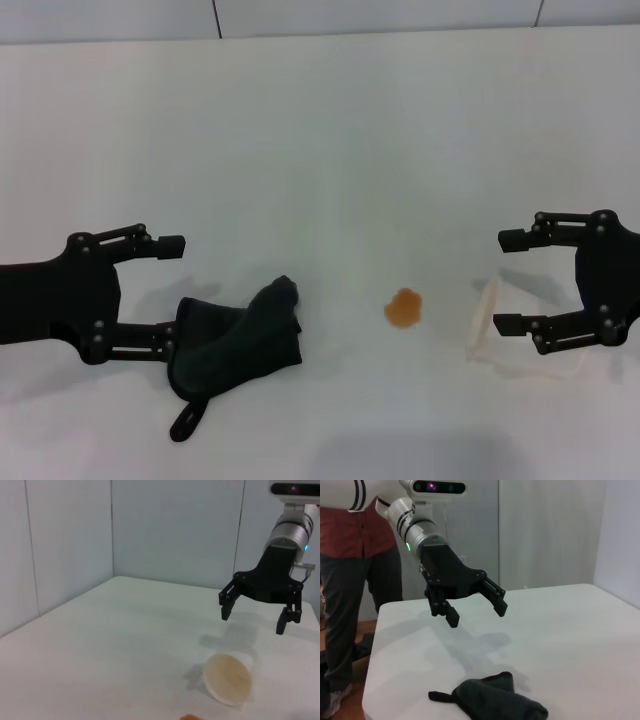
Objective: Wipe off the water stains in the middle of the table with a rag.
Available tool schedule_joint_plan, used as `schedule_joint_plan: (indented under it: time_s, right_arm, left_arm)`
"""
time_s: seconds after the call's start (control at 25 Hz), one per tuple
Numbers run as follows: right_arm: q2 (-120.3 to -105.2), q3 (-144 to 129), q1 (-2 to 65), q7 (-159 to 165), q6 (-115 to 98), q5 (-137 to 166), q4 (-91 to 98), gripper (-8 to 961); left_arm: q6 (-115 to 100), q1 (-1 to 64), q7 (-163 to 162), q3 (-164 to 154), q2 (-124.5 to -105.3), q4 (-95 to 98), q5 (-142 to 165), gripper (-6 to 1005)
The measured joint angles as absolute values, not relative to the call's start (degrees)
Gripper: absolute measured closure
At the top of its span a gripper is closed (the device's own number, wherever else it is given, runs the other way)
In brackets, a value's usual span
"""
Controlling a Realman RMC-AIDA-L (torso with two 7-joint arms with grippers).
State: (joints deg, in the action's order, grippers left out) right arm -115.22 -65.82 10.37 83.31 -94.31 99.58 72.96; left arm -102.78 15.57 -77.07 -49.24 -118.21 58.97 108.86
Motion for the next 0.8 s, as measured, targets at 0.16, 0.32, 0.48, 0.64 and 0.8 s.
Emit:
schedule_joint_plan:
  time_s: [0.16,0.32,0.48,0.64,0.8]
  right_arm:
    - [-115.22,-65.7,10.4,83.4,-94.3,99.6,72.9,110]
    - [-115.22,-65.6,10.1,83.5,-94.3,99.6,72.9,110]
    - [-115.18,-65.5,10.1,84.5,-94.2,100.4,72.9,110]
    - [-115.12,-65.4,10.4,86.2,-93.5,101.8,73.6,110]
    - [-115.08,-65.6,10.7,90.3,-92.8,105.1,76.6,110]
  left_arm:
    - [-102.0,15.7,-77.1,-49.3,-118.21,59.0,108.9,109]
    - [-102.1,15.7,-77.1,-49.4,-118.08,59.0,109.0,110]
    - [-102.1,15.7,-77.4,-49.4,-117.86,59.0,109.0,110]
    - [-102.2,15.8,-77.4,-49.4,-117.81,59.0,109.1,111]
    - [-102.3,16.3,-77.4,-49.4,-117.81,59.0,109.3,111]
